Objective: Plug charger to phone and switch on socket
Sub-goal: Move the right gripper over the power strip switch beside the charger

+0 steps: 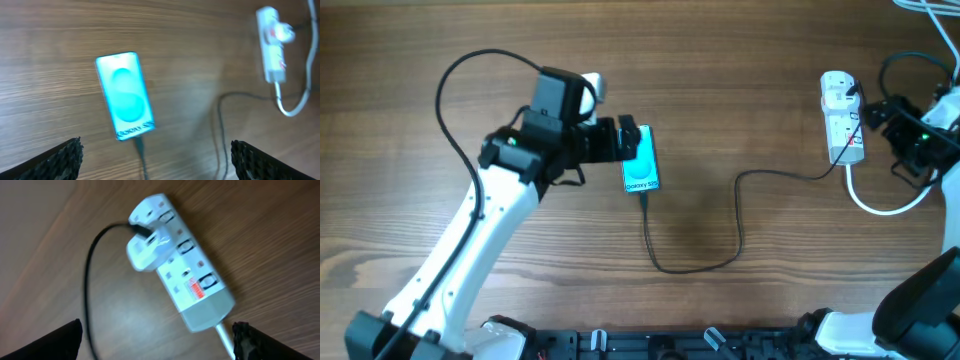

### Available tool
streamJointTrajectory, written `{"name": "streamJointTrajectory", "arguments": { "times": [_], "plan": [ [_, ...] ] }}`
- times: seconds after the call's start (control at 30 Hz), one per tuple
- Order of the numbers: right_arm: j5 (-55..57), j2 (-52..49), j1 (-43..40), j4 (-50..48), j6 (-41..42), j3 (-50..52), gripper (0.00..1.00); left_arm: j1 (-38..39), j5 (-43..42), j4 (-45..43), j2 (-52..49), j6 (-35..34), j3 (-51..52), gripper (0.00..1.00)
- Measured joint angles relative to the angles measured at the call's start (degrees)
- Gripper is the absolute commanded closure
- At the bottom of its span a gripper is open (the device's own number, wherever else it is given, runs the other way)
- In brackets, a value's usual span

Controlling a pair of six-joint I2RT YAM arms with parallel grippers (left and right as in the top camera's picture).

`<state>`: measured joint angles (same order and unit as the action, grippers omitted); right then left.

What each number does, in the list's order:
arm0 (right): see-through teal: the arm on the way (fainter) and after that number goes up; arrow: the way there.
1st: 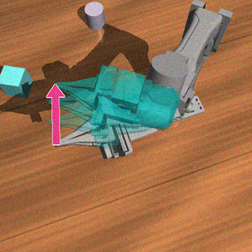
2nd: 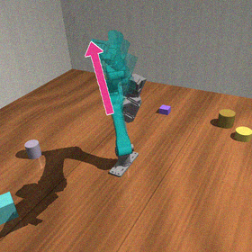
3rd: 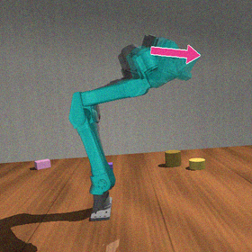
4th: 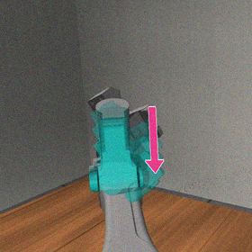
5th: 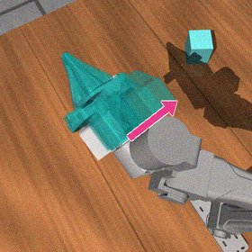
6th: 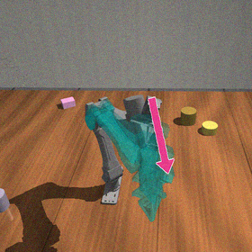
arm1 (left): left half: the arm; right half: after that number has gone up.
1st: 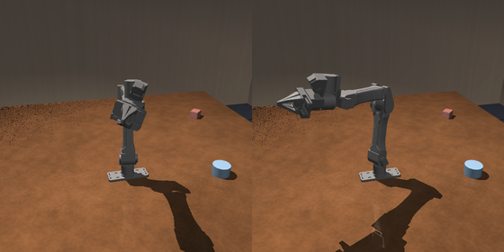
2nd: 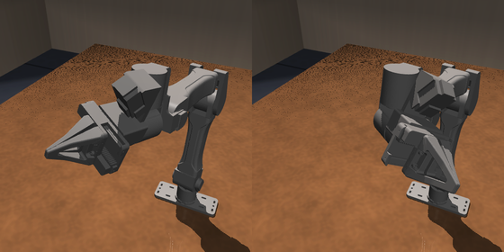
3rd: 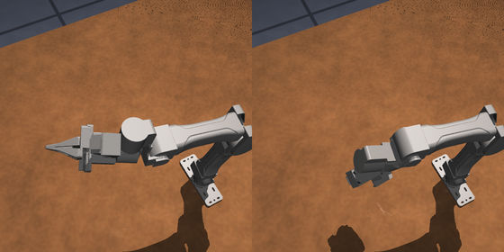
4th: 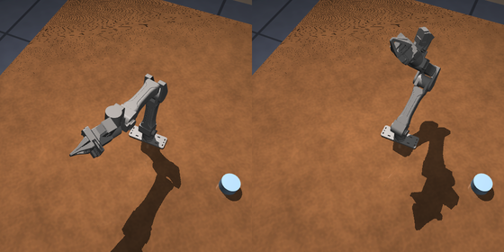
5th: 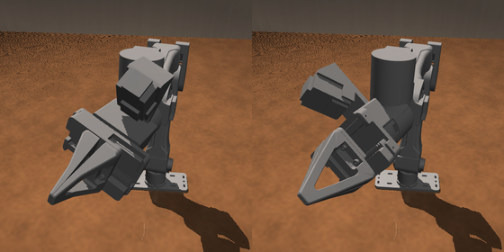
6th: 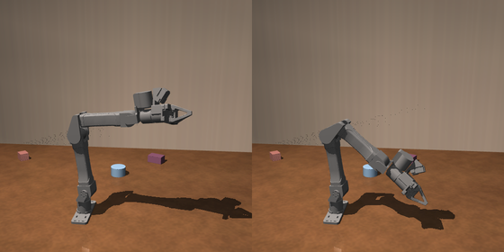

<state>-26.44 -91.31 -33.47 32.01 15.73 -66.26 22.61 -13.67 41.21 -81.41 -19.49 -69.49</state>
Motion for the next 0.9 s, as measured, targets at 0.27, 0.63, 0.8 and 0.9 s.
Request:
{"name": "streamJointTrajectory", "arguments": {
  "times": [0.27,0.63,0.8,0.9],
  "plan": [
    [-0.57,-1.99,-1.70,-6.12,3.67,-0.02,0.10,4.26,0.17,0.17,0.90,1.25,0.00,0.00],
    [-3.56,-11.58,-1.73,-11.67,10.99,-0.02,0.92,4.35,0.35,0.20,0.90,1.42,0.00,0.00],
    [-3.85,-13.55,-1.73,-13.42,12.76,-0.02,0.96,4.35,0.35,0.22,0.90,1.42,0.00,0.00],
    [-4.00,-13.73,-1.70,-14.91,13.40,0.00,0.96,4.35,0.35,0.20,0.90,1.44,0.00,0.00]
  ]
}}
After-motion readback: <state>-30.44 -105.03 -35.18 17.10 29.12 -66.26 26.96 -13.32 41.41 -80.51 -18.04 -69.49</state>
